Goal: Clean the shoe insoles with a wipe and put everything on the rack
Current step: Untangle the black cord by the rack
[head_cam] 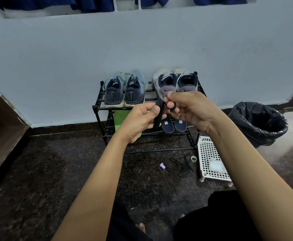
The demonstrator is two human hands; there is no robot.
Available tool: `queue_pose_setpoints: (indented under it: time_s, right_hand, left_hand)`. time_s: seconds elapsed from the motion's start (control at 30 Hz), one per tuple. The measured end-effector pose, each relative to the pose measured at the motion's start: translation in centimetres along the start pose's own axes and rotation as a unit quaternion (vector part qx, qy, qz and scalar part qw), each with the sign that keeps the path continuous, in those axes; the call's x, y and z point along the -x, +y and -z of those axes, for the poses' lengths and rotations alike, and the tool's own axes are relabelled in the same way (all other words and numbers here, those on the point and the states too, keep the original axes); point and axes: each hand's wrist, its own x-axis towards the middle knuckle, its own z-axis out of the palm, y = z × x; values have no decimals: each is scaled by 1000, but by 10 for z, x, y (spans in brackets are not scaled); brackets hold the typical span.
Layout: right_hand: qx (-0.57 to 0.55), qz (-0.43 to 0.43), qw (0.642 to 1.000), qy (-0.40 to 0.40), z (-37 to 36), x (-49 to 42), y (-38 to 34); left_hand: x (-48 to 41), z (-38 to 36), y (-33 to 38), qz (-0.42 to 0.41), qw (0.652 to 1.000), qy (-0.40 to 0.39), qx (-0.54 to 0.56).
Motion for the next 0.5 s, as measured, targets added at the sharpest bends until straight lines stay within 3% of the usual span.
queue_pose_setpoints:
  time_s: [0.27,0.5]
  right_hand:
    - [-44,26,997,59,4,-19,-3]
    - [-18,-7,998,64,6,-31,11]
  left_hand:
    - [4,-5,0,27,999,-39,-16]
    - [5,-5,2,32,997,-55,35]
